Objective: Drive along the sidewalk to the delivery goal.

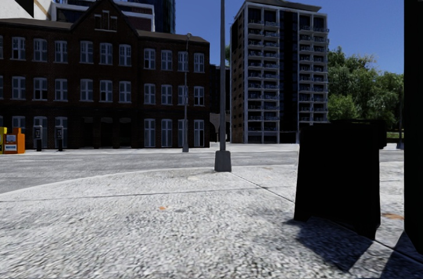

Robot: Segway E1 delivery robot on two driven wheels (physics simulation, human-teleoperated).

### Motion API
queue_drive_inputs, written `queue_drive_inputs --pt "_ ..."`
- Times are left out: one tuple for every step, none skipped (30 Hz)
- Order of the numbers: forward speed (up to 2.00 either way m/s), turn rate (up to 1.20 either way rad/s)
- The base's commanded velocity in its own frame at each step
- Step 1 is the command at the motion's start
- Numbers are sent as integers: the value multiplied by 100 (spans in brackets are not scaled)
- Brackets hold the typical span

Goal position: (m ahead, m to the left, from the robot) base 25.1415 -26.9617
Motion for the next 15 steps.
queue_drive_inputs --pt "200 0" --pt "200 0" --pt "200 0" --pt "200 0" --pt "200 0" --pt "200 0" --pt "200 0" --pt "200 0" --pt "200 0" --pt "200 0" --pt "200 0" --pt "200 0" --pt "200 0" --pt "200 0" --pt "200 0"
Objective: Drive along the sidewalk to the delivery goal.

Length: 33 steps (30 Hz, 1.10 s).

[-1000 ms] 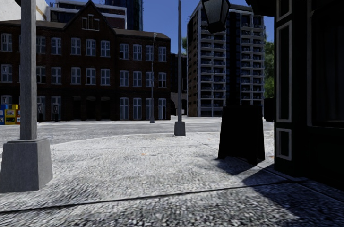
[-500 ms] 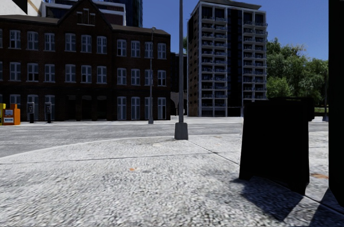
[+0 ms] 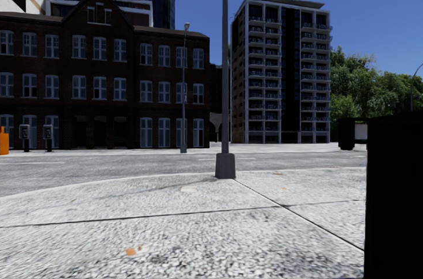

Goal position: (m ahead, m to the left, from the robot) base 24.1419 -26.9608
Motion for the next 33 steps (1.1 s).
queue_drive_inputs --pt "200 0" --pt "200 0" --pt "200 -18" --pt "200 -33" --pt "200 -33" --pt "200 -37" --pt "198 -40" --pt "185 -46" --pt "185 -46" --pt "168 -55" --pt "161 -60" --pt "160 -62" --pt "160 -62" --pt "159 -62" --pt "156 -62" --pt "150 -62" --pt "150 -62" --pt "145 -62" --pt "144 -62" --pt "143 -62" --pt "143 -62" --pt "143 -62" --pt "143 -62" --pt "144 -62" --pt "144 -62" --pt "144 -62" --pt "144 -62" --pt "145 -62" --pt "145 -62" --pt "146 -62" --pt "146 -62" --pt "146 -62" --pt "146 -62"
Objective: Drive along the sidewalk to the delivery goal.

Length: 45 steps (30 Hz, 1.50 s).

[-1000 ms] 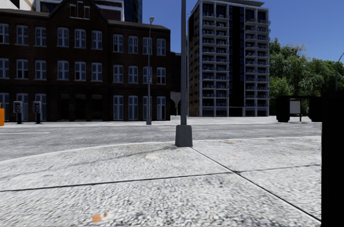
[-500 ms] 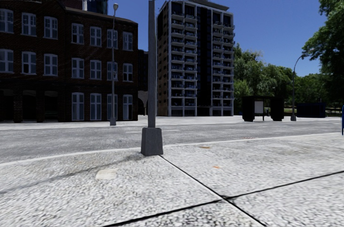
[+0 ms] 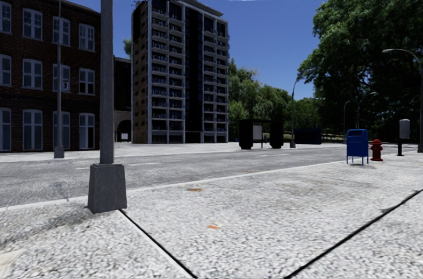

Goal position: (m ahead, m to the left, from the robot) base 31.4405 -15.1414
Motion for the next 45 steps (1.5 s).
queue_drive_inputs --pt "146 -62" --pt "148 -62" --pt "148 -62" --pt "149 -62" --pt "151 -62" --pt "152 -62" --pt "152 -62" --pt "153 -62" --pt "153 -62" --pt "153 -62" --pt "153 -62" --pt "153 -62" --pt "154 -62" --pt "154 -62" --pt "154 -62" --pt "154 -62" --pt "154 -62" --pt "154 -62" --pt "154 -62" --pt "154 -62" --pt "154 -62" --pt "154 -62" --pt "162 -62" --pt "200 -62" --pt "200 -62" --pt "200 -62" --pt "200 -62" --pt "200 -62" --pt "200 -62" --pt "200 -62" --pt "200 -62" --pt "200 -62" --pt "200 -62" --pt "200 -62" --pt "200 -62" --pt "200 -62" --pt "200 -62" --pt "200 -62" --pt "200 -62" --pt "200 -62" --pt "200 -62" --pt "200 -62" --pt "200 -62" --pt "200 -62" --pt "200 -62"
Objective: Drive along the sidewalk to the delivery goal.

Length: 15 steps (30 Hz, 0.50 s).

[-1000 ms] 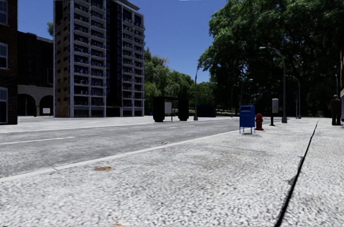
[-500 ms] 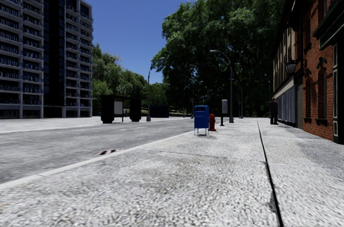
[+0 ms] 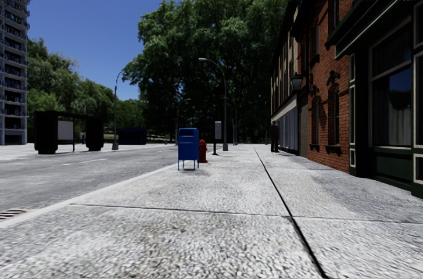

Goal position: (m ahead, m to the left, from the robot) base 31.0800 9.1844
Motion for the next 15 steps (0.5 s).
queue_drive_inputs --pt "200 -61" --pt "200 -8" --pt "200 -8" --pt "200 0" --pt "200 0" --pt "200 0" --pt "200 0" --pt "200 0" --pt "200 0" --pt "200 0" --pt "200 0" --pt "200 0" --pt "200 0" --pt "200 0" --pt "200 0"
